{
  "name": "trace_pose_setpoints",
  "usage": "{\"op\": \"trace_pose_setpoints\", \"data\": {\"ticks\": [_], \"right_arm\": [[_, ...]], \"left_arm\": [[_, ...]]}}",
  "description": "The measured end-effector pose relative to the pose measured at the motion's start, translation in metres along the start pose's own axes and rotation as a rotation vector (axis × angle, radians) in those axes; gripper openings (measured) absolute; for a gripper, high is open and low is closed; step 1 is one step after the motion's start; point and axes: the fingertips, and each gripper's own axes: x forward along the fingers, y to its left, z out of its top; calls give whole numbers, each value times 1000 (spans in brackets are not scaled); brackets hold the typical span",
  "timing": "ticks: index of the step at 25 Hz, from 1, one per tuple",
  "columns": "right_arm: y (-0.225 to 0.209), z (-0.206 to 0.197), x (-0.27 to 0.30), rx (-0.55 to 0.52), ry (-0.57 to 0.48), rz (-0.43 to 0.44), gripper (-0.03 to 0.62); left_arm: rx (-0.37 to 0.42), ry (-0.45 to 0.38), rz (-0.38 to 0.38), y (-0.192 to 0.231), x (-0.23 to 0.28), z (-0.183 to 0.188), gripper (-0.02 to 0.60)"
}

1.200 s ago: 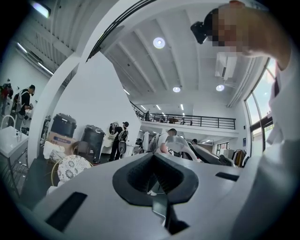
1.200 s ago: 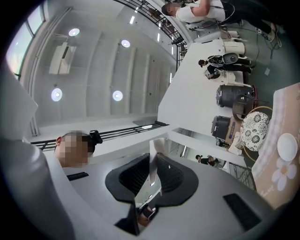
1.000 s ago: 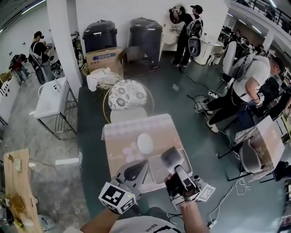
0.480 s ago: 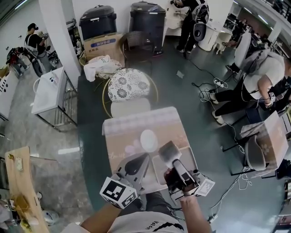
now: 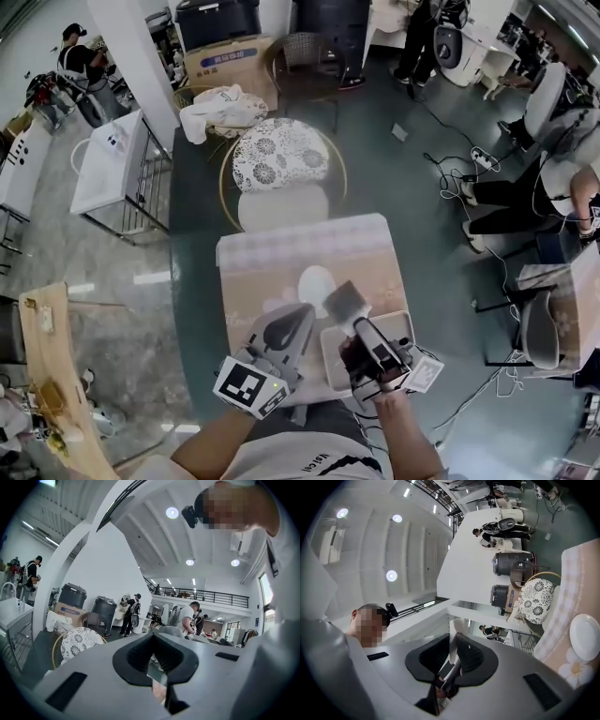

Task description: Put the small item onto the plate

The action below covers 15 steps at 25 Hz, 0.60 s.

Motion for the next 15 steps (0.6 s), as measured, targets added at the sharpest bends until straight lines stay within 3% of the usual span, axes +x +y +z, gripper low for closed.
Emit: {"op": "trace_pose_setpoints", "data": {"ticks": [5,15], "right_arm": [[-39,15,7,19,-6,-4,57],[-141,16,6,57,46,-99,57]], "left_arm": [[2,23,26,22,31,-20,5],[-12,53,80,72,74,-78,5]]}}
